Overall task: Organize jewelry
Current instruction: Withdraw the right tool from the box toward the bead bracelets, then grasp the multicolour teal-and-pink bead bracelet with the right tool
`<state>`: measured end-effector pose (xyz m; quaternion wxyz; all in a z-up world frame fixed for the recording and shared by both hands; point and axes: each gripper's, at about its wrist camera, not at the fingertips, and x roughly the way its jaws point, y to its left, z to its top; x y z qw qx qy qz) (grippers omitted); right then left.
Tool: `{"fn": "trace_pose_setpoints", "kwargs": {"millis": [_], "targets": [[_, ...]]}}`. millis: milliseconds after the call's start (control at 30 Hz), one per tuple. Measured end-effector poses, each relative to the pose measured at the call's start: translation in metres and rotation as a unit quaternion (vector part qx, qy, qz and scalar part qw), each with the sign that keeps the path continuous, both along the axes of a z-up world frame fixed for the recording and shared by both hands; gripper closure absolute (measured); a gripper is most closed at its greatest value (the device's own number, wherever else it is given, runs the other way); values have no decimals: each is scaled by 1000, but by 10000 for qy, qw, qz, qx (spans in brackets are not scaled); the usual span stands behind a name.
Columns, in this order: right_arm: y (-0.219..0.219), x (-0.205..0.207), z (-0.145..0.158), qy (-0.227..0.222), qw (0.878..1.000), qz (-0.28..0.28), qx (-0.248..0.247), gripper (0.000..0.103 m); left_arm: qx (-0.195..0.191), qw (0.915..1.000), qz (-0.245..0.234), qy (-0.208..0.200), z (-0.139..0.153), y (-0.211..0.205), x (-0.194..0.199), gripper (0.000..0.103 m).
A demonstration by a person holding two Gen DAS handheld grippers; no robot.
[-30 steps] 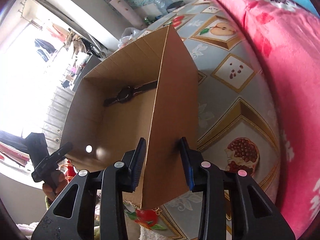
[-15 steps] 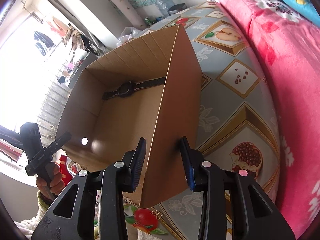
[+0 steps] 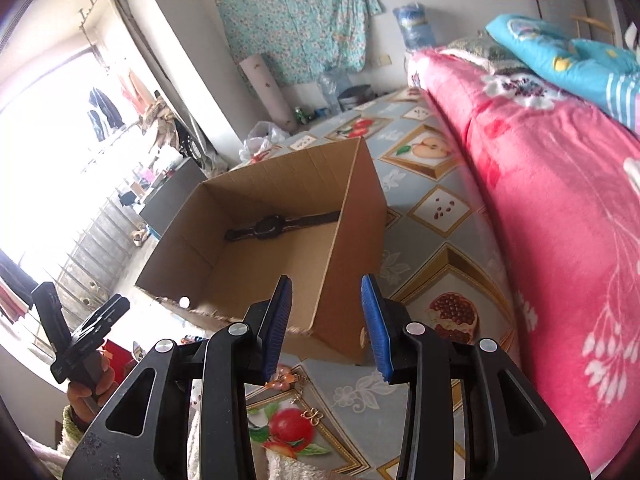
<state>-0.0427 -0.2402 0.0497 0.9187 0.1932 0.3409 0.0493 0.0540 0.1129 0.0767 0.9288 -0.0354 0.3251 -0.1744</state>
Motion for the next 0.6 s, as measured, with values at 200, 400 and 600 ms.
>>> {"fn": "trace_pose_setpoints", "kwargs": {"millis": [200, 400, 600], "targets": [[83, 5, -38, 256, 9919, 1211, 276, 70, 626, 9956, 162, 685, -50, -10, 2, 9], [136, 51, -81, 857, 9826, 1591, 423, 82, 1062, 9906, -37, 859, -80, -29, 15, 9], [161, 69, -93, 1031, 9811, 1636, -94, 86, 1400, 9858, -237, 894, -98, -41, 11, 9]]}}
